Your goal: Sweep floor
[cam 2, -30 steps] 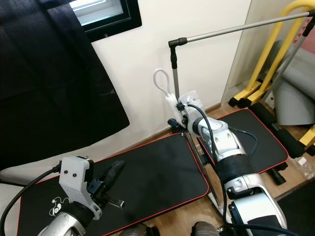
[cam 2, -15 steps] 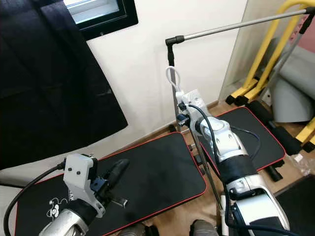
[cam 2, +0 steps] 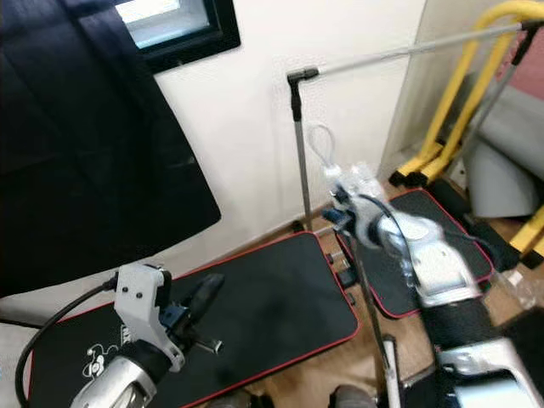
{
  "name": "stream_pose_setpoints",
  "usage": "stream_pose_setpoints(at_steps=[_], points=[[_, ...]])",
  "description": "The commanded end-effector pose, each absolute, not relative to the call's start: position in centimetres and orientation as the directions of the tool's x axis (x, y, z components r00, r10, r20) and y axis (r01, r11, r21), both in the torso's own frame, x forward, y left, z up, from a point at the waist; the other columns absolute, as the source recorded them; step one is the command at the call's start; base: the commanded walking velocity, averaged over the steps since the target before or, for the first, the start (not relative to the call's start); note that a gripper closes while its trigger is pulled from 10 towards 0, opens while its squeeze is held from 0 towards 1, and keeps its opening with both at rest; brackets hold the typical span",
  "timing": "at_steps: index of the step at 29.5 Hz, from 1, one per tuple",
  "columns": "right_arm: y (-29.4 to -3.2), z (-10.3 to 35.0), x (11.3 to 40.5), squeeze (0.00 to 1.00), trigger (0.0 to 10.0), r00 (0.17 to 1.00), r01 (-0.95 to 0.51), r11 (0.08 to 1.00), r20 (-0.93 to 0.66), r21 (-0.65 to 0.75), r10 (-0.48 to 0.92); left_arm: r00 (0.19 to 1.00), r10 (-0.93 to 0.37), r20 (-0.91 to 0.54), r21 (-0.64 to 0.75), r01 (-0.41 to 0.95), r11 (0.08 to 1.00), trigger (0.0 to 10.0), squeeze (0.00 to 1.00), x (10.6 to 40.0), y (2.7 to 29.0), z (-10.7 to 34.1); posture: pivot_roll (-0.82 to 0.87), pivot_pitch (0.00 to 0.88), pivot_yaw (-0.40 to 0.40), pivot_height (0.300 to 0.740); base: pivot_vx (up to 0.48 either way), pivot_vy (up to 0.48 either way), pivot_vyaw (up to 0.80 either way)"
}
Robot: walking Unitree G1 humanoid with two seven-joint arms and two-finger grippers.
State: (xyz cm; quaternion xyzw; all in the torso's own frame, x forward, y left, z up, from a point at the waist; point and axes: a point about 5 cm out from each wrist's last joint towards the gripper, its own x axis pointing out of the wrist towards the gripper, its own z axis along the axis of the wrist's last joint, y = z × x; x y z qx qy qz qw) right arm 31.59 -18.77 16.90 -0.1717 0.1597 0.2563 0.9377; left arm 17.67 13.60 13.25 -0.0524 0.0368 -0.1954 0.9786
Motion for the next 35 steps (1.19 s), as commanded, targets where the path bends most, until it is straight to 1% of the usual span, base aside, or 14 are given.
stream_pose_setpoints(at_steps=[1, 5, 9, 13, 14, 15, 16, 20, 25, 26, 27, 28, 33, 35], points=[[-19.1, 16.5, 31.0, 0.00, 0.0, 0.798, -0.555, 0.796, -0.423, -0.240, 0.429, 0.860, -0.508, -0.056, -0.117, 0.500, 0.858, 10.0, 0.00, 17.3, 13.2, 12.9, -0.12, 0.112, -0.001, 0.740, 0.000, 0.000, 0.00], [-20.2, 17.3, 29.9, 0.00, 0.0, 0.773, -0.600, 0.754, -0.437, -0.269, 0.459, 0.858, -0.511, -0.059, -0.112, 0.503, 0.857, 10.0, 0.00, 17.5, 13.3, 12.8, -0.13, 0.103, 0.005, 0.740, 0.000, 0.000, 0.00], [-19.9, 17.6, 28.7, 0.00, 0.0, 0.716, -0.668, 0.703, -0.467, -0.244, 0.518, 0.860, -0.507, -0.057, -0.107, 0.500, 0.859, 10.0, 0.00, 17.7, 13.3, 12.7, -0.13, 0.095, 0.003, 0.740, 0.000, 0.000, 0.00], [-19.7, 17.8, 28.1, 0.00, 0.0, 0.683, -0.702, 0.677, -0.479, -0.223, 0.551, 0.861, -0.506, -0.056, -0.105, 0.499, 0.861, 10.0, 0.00, 17.7, 13.4, 12.7, -0.13, 0.093, 0.002, 0.740, 0.000, 0.000, 0.00], [-19.6, 17.9, 27.8, 0.00, 3.5, 0.663, -0.723, 0.655, -0.488, -0.219, 0.568, 0.862, -0.504, -0.055, -0.103, 0.497, 0.861, 10.0, 0.00, 17.8, 13.4, 12.7, -0.13, 0.090, 0.002, 0.740, 0.000, 0.000, 0.00], [-19.6, 17.9, 27.8, 0.00, 3.5, 0.663, -0.723, 0.655, -0.488, -0.219, 0.568, 0.862, -0.504, -0.055, -0.103, 0.497, 0.861, 10.0, 0.00, 17.8, 13.4, 12.7, -0.13, 0.090, 0.002, 0.740, 0.000, 0.000, 0.00], [-19.8, 18.1, 27.4, 0.00, 10.0, 0.645, -0.740, 0.634, -0.503, -0.223, 0.576, 0.862, -0.503, -0.056, -0.101, 0.496, 0.862, 10.0, 0.00, 17.8, 13.4, 12.7, -0.12, 0.086, 0.002, 0.740, 0.000, 0.000, 0.00], [-20.3, 18.8, 26.8, 0.00, 10.0, 0.613, -0.770, 0.598, -0.512, -0.220, 0.601, 0.867, -0.494, -0.065, -0.096, 0.487, 0.868, 10.0, 0.00, 18.0, 13.5, 12.6, -0.13, 0.080, 0.001, 0.740, 0.000, 0.000, 0.00], [-19.9, 19.4, 26.2, 0.00, 10.0, 0.579, -0.801, 0.565, -0.492, -0.197, 0.650, 0.876, -0.477, -0.070, -0.092, 0.471, 0.877, 10.0, 0.00, 18.2, 13.6, 12.6, -0.14, 0.071, -0.001, 0.740, 0.000, 0.000, 0.00], [-19.5, 19.6, 26.0, 0.00, 10.0, 0.563, -0.815, 0.547, -0.476, -0.189, 0.675, 0.885, -0.462, -0.065, -0.092, 0.456, 0.885, 10.0, 0.00, 18.4, 13.7, 12.7, -0.14, 0.068, -0.001, 0.740, 0.000, 0.000, 0.00], [-18.7, 19.5, 25.5, 0.00, 10.0, 0.519, -0.847, 0.508, -0.455, -0.159, 0.724, 0.897, -0.439, -0.057, -0.094, 0.433, 0.897, 10.0, 0.00, 18.6, 13.9, 12.8, -0.14, 0.066, -0.003, 0.740, 0.000, 0.000, 0.00], [-18.7, 19.5, 25.5, 0.00, 10.0, 0.519, -0.847, 0.508, -0.455, -0.159, 0.724, 0.897, -0.439, -0.057, -0.094, 0.433, 0.897, 10.0, 0.00, 18.6, 13.9, 12.8, -0.14, 0.066, -0.003, 0.740, 0.000, 0.000, 0.00], [-17.5, 19.4, 24.4, 0.00, 10.0, 0.434, -0.896, 0.428, -0.438, -0.119, 0.787, 0.898, -0.437, -0.050, -0.077, 0.432, 0.898, 10.0, 0.00, 18.8, 13.9, 12.8, -0.15, 0.059, 0.003, 0.740, 0.000, 0.000, 0.00], [-17.1, 19.3, 24.1, 0.00, 10.0, 0.409, -0.908, 0.407, -0.432, -0.104, 0.804, 0.892, -0.449, -0.049, -0.079, 0.444, 0.892, 10.0, 0.00, 18.9, 13.8, 12.9, -0.15, 0.056, 0.004, 0.740, 0.000, -0.371, 0.00]])
